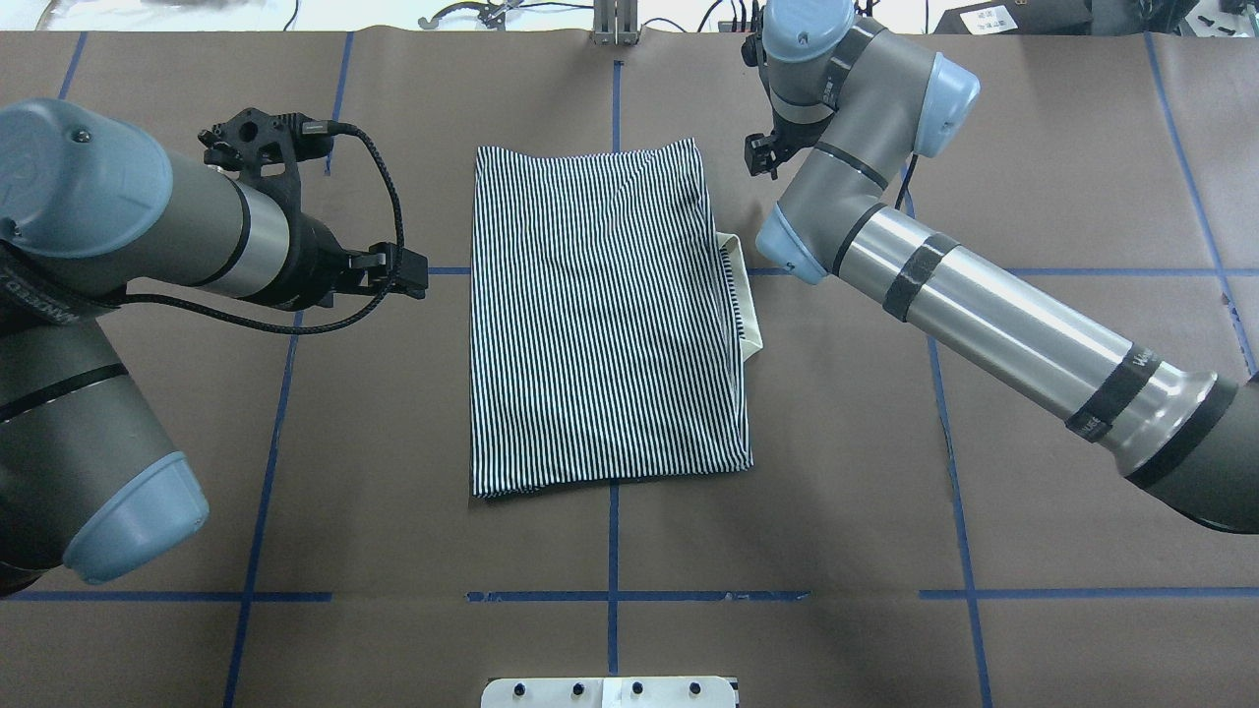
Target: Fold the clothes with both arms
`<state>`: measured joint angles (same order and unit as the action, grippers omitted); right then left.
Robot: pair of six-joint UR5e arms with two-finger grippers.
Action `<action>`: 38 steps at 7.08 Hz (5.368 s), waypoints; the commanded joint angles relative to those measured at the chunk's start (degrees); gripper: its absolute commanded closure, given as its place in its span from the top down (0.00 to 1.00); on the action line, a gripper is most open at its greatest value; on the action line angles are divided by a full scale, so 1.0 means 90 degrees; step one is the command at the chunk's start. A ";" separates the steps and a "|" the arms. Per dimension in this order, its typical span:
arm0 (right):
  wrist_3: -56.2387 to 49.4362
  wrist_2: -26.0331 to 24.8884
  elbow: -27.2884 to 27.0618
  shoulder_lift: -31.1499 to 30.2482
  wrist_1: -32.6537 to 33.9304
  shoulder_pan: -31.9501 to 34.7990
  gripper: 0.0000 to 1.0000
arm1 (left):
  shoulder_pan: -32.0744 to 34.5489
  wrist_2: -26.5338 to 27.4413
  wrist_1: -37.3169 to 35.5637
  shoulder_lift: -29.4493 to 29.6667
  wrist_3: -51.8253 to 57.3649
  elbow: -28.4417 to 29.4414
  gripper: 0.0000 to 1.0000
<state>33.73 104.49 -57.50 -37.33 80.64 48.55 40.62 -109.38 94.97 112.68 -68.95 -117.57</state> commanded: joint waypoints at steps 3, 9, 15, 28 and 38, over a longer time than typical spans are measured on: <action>0.1169 0.1677 -0.2746 -0.0917 0.1196 0.0036 1.00 | -0.1607 0.0478 -0.0141 0.0029 -0.3474 0.0299 1.00; 0.1779 0.2013 -0.3738 -0.1584 0.1128 0.0016 1.00 | -0.2140 0.1294 -0.0845 0.1133 -0.4498 0.1883 0.99; 0.1799 0.2003 -0.3757 -0.1575 0.1128 0.0016 1.00 | -0.2364 0.1284 -0.0865 0.1025 -0.4604 0.1892 0.91; 0.6423 0.1208 -0.4956 -0.1974 0.1088 -0.1755 1.00 | -0.2355 0.1274 -0.0865 0.0664 -0.4019 0.1043 0.00; 0.9768 -0.0341 -0.4148 -0.1858 0.1186 -0.3158 1.00 | -0.2365 0.1284 -0.0845 0.0703 -0.3912 0.0994 0.00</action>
<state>121.64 101.40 -94.95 -53.77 91.29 20.12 19.35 -97.81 87.36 119.03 -104.14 -108.63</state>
